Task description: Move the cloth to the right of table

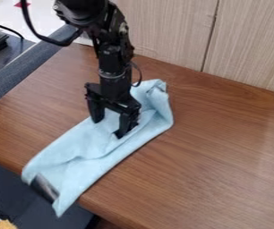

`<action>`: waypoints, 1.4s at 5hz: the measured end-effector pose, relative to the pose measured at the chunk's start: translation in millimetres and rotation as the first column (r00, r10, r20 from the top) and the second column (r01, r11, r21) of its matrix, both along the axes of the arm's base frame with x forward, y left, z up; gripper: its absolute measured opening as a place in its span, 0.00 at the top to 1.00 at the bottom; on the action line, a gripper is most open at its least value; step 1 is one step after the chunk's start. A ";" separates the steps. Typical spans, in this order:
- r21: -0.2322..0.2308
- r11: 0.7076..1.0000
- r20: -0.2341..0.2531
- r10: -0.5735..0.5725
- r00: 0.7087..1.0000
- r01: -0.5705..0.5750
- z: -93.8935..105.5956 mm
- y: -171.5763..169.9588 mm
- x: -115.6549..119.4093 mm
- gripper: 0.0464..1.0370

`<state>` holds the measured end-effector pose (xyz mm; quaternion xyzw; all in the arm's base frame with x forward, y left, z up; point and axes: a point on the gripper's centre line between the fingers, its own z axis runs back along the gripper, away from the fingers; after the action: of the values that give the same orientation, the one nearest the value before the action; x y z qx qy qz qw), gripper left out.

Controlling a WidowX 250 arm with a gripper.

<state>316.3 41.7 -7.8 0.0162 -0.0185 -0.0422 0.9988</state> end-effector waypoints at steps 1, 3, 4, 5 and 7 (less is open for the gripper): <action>-0.036 0.999 0.024 0.000 1.000 0.001 -0.1 -3.4 23.7 0.04; -0.072 0.997 0.052 -0.011 0.999 0.015 0.0 -11.7 64.8 0.04; -0.077 0.997 0.059 -0.011 0.998 0.016 -0.4 -12.9 73.3 0.04; -0.078 0.997 0.058 -0.015 0.998 0.020 0.9 -13.9 71.7 0.04; -0.106 0.994 0.029 -0.014 0.999 0.017 12.5 -20.9 62.7 0.04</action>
<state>379.0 20.8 4.7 -0.0366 -0.0350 -0.0487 0.9975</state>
